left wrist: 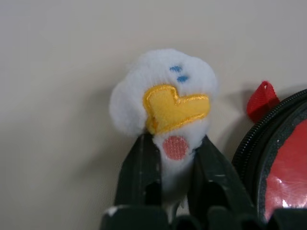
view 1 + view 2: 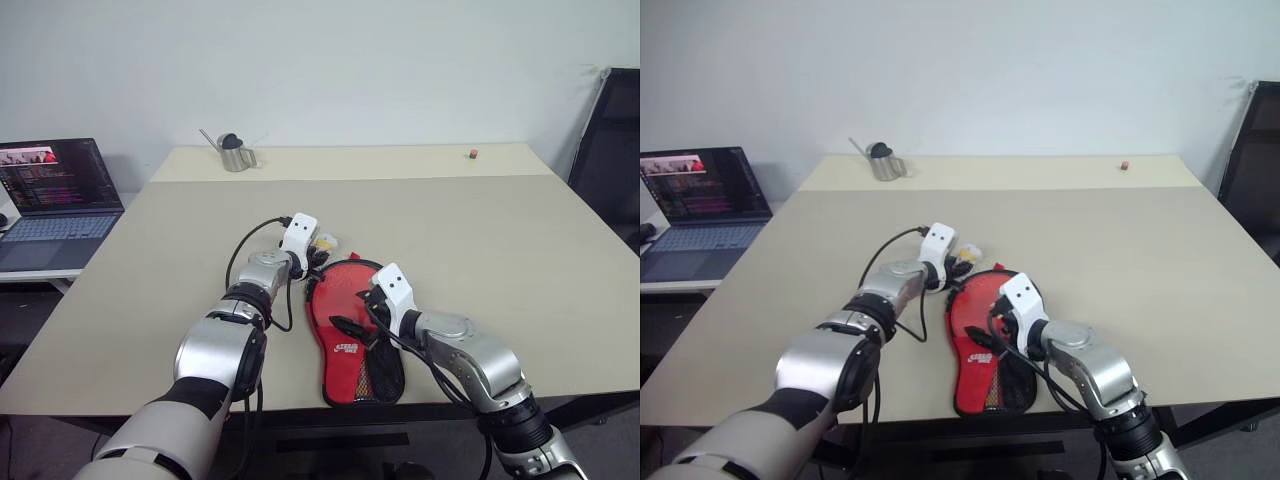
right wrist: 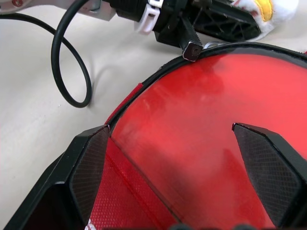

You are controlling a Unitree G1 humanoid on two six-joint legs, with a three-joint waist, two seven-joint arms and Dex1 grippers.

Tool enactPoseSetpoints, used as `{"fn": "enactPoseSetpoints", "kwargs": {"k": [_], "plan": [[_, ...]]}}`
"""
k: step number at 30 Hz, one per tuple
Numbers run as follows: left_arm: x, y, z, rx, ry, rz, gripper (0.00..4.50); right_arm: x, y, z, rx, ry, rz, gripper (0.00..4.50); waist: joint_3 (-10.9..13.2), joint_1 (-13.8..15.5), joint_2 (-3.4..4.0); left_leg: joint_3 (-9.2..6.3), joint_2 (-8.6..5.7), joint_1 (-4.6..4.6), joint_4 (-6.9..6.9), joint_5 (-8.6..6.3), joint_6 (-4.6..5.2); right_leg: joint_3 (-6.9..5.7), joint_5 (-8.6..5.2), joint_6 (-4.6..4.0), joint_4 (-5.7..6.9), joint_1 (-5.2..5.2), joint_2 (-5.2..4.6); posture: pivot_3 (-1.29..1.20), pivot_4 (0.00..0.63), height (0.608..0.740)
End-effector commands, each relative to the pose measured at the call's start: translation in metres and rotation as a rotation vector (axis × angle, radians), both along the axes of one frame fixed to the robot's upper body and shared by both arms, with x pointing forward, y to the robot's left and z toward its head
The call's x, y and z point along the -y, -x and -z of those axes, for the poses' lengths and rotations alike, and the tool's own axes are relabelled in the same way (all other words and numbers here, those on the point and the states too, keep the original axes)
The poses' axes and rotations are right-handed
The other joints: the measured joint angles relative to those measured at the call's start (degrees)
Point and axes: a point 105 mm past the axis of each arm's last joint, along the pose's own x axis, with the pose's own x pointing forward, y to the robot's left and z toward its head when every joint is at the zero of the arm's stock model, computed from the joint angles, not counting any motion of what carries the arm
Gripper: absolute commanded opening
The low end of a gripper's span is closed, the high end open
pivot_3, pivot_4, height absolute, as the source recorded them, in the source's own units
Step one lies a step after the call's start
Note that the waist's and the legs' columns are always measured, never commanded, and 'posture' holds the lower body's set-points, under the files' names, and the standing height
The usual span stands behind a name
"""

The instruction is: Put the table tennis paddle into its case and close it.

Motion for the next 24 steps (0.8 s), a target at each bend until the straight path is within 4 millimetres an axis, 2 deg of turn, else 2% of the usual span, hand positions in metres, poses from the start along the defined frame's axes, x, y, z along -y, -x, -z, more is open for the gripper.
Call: {"fn": "enactPoseSetpoints", "kwargs": {"k": [1, 3, 7, 10, 17, 24], "plan": [[-0.007, 0.001, 0.002, -0.002, -0.032, 0.002, 0.16, 0.008, -0.003, 0.015, -0.029, 0.08, 0.045, 4.5, -0.01, -0.02, -0.01, 0.0, 0.0, 0.01, 0.0, 0.0, 0.0, 0.0, 0.0, 0.0, 0.01, 0.0, 0.0, 0.0, 0.15, 0.74], [-0.011, -0.001, 0.0, 0.021, -0.068, 0.006, 0.16, 0.012, -0.002, 0.032, -0.074, 0.143, 0.058, 4.5, -0.03, -0.14, -0.01, 0.02, 0.0, 0.04, 0.0, 0.0, 0.0, 0.01, 0.0, 0.0, 0.05, 0.0, 0.01, 0.0, 0.15, 0.74], [-0.015, -0.004, -0.009, 0.081, -0.136, 0.018, 0.16, 0.014, 0.002, 0.043, -0.104, 0.178, 0.059, 4.5, -0.06, -0.14, -0.04, 0.01, 0.03, 0.18, -0.01, -0.05, 0.08, 0.01, 0.0, 0.0, 0.05, 0.13, 0.06, 0.0, 0.15, 0.74], [-0.01, -0.008, -0.022, 0.138, -0.163, 0.035, 0.16, 0.014, 0.009, 0.049, -0.127, 0.182, 0.062, 4.5, -0.09, 0.03, -0.07, -0.01, 0.03, 0.2, 0.01, -0.06, 0.1, -0.01, 0.0, 0.0, 0.05, 0.18, 0.05, 0.0, 0.15, 0.74], [0.024, -0.01, -0.043, 0.25, -0.213, 0.115, 0.16, 0.014, 0.019, 0.061, -0.163, 0.212, 0.054, 4.5, -0.17, 0.1, -0.2, -0.06, 0.02, 0.21, 0.05, -0.06, 0.11, -0.06, 0.0, 0.0, 0.03, 0.26, 0.05, 0.0, 0.15, 0.74], [0.054, -0.006, -0.043, 0.314, -0.296, 0.199, 0.16, 0.013, 0.031, 0.068, -0.197, 0.228, 0.057, 4.5, -0.22, 0.13, -0.2, -0.06, 0.02, 0.28, 0.05, -0.07, 0.11, -0.06, -0.01, 0.01, 0.03, 0.33, 0.05, 0.0, 0.15, 0.74]]}}
